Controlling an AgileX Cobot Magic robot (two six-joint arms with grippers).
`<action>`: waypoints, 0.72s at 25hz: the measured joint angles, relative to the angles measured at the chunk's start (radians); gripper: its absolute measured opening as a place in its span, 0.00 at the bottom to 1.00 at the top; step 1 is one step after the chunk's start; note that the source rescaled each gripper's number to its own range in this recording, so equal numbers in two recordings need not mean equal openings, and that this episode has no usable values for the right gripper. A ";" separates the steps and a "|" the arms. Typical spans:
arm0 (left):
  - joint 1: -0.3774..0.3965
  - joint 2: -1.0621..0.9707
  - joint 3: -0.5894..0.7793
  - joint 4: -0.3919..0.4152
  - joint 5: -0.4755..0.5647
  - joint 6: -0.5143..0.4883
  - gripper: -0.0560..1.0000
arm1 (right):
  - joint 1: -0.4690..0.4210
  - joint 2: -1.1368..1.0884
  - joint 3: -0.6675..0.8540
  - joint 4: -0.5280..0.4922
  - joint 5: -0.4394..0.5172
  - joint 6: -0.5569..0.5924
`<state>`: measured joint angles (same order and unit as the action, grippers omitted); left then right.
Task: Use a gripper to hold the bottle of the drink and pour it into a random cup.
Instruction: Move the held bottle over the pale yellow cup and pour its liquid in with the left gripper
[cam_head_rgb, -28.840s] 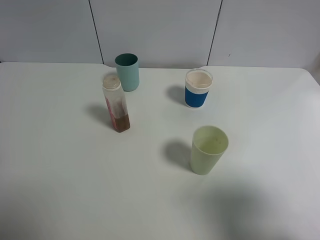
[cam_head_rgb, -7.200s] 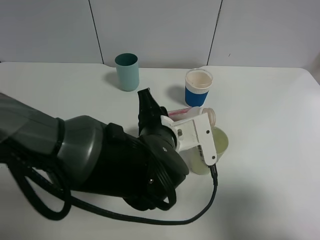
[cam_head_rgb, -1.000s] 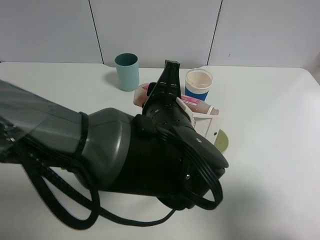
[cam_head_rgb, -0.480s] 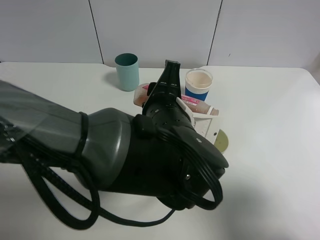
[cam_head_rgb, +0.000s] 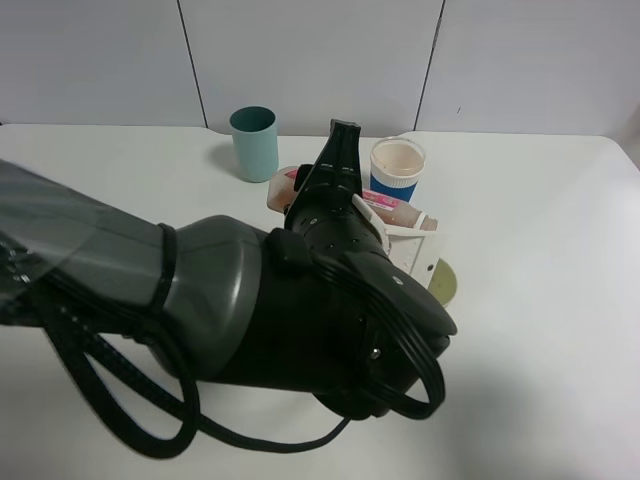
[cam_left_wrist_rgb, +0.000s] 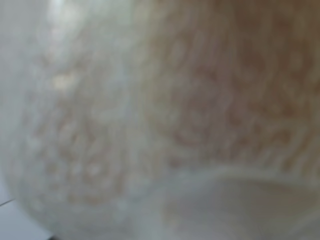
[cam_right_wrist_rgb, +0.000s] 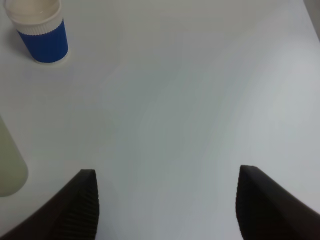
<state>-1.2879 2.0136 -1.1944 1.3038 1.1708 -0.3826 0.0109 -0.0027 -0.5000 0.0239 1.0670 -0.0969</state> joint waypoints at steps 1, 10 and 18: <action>0.000 0.000 0.000 0.000 0.000 0.000 0.07 | 0.000 0.000 0.000 0.000 0.000 0.000; 0.001 0.000 0.000 0.003 0.004 0.014 0.07 | 0.000 0.000 0.000 0.000 0.000 0.000; 0.002 0.000 0.000 0.003 0.020 0.033 0.06 | 0.000 0.000 0.000 0.000 0.000 0.000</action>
<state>-1.2860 2.0136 -1.1944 1.3073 1.1913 -0.3494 0.0109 -0.0027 -0.5000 0.0239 1.0670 -0.0969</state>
